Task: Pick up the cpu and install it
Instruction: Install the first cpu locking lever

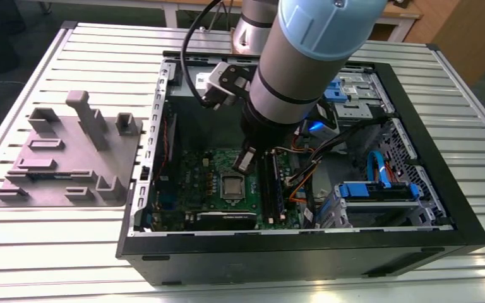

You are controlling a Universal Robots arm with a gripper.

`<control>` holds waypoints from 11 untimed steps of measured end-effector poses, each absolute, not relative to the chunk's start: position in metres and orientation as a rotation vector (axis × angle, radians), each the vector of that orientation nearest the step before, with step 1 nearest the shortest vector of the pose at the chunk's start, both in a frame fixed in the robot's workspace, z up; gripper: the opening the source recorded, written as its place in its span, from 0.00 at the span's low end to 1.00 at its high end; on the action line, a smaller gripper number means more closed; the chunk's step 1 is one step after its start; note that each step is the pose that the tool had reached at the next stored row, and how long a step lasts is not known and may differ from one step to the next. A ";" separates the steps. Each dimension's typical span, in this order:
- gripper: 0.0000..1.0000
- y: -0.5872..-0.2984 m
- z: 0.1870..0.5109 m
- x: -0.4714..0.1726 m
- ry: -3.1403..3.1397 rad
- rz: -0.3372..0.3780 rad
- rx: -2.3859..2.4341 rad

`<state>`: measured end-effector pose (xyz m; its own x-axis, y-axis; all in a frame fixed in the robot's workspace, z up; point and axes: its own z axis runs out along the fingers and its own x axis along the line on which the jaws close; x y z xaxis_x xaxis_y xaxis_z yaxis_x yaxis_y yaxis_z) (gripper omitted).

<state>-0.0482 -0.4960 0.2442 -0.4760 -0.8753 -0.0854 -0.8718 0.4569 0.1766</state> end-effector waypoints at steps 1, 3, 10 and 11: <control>0.10 -0.496 0.244 -0.048 -2.666 -0.307 1.599; 0.10 -0.496 0.244 -0.047 -2.666 -0.307 1.599; 0.10 -0.495 0.244 -0.039 -2.666 -0.307 1.599; 0.10 -0.495 0.244 -0.038 -2.666 -0.307 1.599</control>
